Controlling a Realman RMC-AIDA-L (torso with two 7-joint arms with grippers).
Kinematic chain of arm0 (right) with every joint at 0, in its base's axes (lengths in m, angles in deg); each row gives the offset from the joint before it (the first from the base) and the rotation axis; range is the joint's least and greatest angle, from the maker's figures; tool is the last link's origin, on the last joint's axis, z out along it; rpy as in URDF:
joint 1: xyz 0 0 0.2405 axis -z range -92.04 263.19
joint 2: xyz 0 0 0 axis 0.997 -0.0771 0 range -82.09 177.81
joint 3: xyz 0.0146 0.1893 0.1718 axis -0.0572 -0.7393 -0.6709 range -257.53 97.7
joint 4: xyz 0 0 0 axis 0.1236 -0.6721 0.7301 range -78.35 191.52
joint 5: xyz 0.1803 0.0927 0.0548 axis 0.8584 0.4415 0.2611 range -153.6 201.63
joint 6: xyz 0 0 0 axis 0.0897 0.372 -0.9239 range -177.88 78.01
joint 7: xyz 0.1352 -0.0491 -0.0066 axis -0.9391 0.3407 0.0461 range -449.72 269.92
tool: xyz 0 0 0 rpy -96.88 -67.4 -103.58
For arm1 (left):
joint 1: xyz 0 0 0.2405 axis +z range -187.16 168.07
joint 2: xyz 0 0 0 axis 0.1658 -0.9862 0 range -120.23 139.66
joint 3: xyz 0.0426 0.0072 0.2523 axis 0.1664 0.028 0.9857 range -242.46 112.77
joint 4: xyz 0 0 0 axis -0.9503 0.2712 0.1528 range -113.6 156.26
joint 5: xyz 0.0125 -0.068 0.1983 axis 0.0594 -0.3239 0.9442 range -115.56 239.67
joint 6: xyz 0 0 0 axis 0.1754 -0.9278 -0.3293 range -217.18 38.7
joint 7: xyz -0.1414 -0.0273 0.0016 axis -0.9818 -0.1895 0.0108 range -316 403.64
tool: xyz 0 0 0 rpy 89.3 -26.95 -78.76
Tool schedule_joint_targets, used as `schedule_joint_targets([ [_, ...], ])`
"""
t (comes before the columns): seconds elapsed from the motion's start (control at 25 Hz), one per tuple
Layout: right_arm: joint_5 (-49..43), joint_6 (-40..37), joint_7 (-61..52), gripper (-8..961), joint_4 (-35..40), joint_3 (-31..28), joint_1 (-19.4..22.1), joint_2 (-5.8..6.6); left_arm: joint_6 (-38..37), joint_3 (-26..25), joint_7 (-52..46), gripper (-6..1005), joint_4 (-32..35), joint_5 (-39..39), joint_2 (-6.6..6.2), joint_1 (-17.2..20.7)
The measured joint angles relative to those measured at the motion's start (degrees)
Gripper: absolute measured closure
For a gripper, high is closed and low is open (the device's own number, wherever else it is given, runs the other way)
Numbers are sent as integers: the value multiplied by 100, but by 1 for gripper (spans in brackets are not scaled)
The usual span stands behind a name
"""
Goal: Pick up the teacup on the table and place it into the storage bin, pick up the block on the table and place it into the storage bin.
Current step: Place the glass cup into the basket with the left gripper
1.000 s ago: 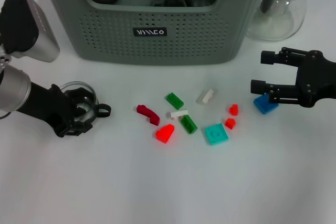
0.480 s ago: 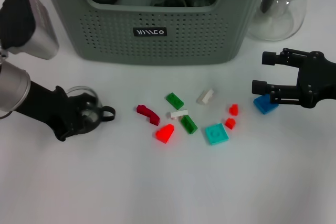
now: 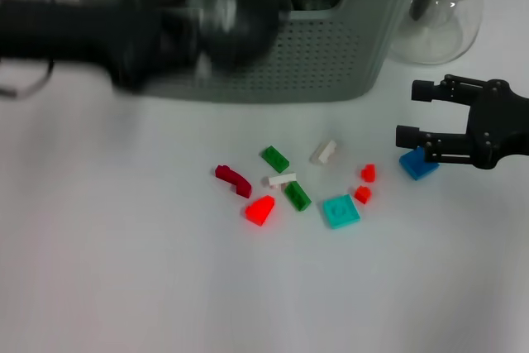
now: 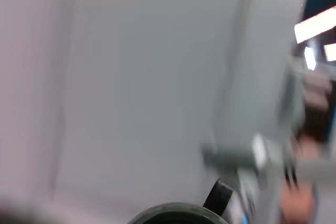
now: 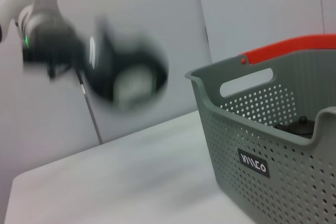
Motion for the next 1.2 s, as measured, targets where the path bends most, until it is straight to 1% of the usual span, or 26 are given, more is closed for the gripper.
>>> schedule_joint_targets([
  [0.04,0,1,0,97,0,0,-1,0,0,0,0,951,0,0,0,0],
  [0.08,0,6,0,97,-1,3,-1,-1,329,-33,-211,951,70,-589,14,-60],
  [0.12,1,15,0,97,-4,6,-1,-3,1161,107,-677,951,497,-964,31,-211],
  [0.2,11,11,1,97,-12,4,8,-6,1776,326,-1078,950,746,-933,-7,-328],
  [0.24,11,11,1,98,-12,4,8,-6,2338,618,-1517,950,951,-776,-90,-481],
  [0.28,16,1,2,98,-14,3,9,-5,2783,897,-1903,950,1051,-557,-170,-616],
  [0.32,19,-5,5,98,-16,3,10,-6,3580,1590,-2805,950,986,349,-422,-1049],
  [0.36,20,-5,17,98,-19,3,9,-10,3580,1590,-2805,950,986,349,-422,-1049],
  [0.4,22,-2,27,98,-20,1,9,-16,3786,1841,-3085,949,896,741,-502,-1224],
  [0.44,28,-1,37,98,-21,1,8,-24,4001,2074,-3426,949,673,1335,-565,-1509],
  [0.48,30,4,44,98,-21,0,7,-29,4136,2261,-3707,949,362,1931,-589,-1785],
  [0.52,33,6,46,98,-22,0,3,-36,4136,2261,-3707,949,362,1931,-589,-1785],
  [0.56,35,10,46,98,-22,0,-4,-43,4266,2378,-3934,948,-18,2552,-584,-2119],
  [0.6,35,19,46,98,-23,0,-9,-47,4542,2440,-4114,948,-880,3515,-486,-2677],
  [0.64,36,24,46,98,-24,0,-13,-51,4628,2443,-4140,948,-1134,3731,-442,-2822],
  [0.72,36,31,46,98,-32,0,-16,-54,5038,2449,-4219,948,-1812,4445,-267,-3207],
  [0.84,34,32,45,98,-48,0,-17,-53,5628,2463,-4361,947,-2343,5294,11,-3496],
  [0.92,33,32,44,98,-52,0,-13,-47,5845,2565,-4462,947,-2509,5559,116,-3568],
  [1.0,34,32,42,98,-53,0,-7,-41,5923,2717,-4592,946,-2573,5619,149,-3592],
  [1.12,33,32,36,98,-55,0,-12,-38,5980,2926,-4736,946,-2603,5655,158,-3602],
  [1.2,29,33,32,98,-60,-3,-20,-37,5946,2913,-4736,945,-2545,5668,166,-3585],
])
